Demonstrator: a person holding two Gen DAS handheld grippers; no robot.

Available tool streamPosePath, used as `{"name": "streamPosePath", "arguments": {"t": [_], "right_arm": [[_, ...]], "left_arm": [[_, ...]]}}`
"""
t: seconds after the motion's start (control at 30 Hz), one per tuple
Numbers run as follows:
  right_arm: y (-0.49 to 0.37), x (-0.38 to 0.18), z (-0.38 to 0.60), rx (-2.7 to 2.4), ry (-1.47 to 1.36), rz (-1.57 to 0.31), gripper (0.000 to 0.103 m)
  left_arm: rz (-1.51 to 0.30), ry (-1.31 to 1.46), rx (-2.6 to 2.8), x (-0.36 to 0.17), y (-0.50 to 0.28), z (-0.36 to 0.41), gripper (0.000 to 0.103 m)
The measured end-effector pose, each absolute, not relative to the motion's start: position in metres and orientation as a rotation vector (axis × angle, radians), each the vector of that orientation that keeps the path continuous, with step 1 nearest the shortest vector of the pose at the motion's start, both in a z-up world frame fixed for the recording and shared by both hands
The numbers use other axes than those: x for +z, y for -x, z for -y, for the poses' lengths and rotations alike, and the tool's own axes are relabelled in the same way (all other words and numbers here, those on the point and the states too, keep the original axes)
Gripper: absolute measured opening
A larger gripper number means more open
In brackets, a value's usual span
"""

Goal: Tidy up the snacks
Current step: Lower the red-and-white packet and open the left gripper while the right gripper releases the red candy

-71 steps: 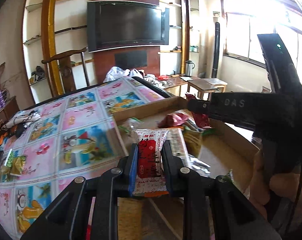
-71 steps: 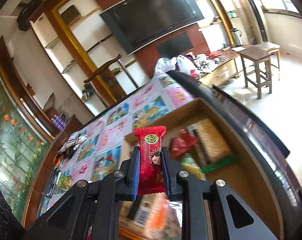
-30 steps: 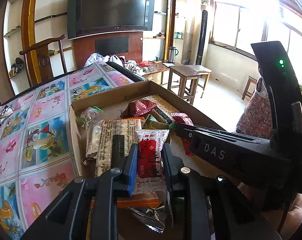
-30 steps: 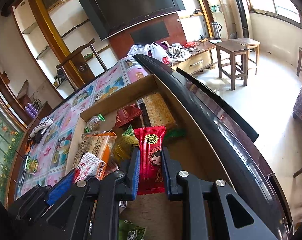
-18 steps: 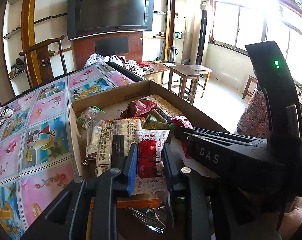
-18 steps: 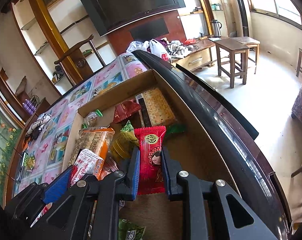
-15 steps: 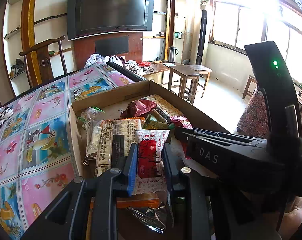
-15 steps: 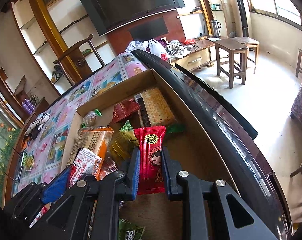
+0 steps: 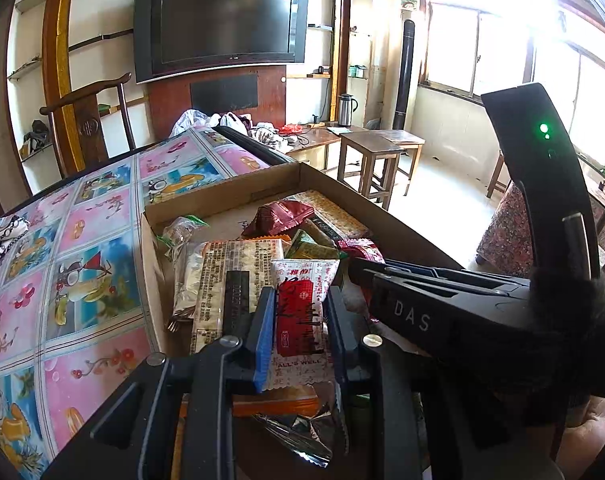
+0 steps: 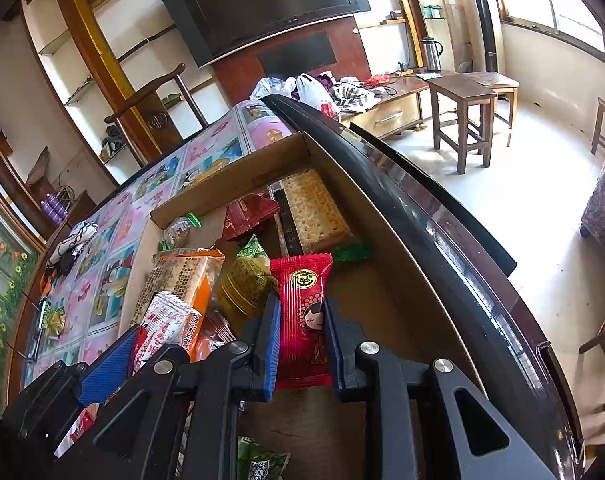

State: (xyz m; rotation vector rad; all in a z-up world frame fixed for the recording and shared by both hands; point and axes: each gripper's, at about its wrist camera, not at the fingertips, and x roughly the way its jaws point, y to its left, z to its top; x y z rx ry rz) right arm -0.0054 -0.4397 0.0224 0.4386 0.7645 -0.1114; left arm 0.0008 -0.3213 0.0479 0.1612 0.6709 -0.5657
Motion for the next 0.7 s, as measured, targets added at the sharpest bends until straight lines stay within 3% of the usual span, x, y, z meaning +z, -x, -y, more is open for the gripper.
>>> {"name": "streamPosePath", "arguments": {"t": [0.7], "right_arm": [[0.0082,0.0258,0.4392,-0.108,-0.443,-0.752,0.024]], "left_arm": [[-0.664,-0.162,-0.565,0.0494,-0.0012,0.3214,0.031]]}}
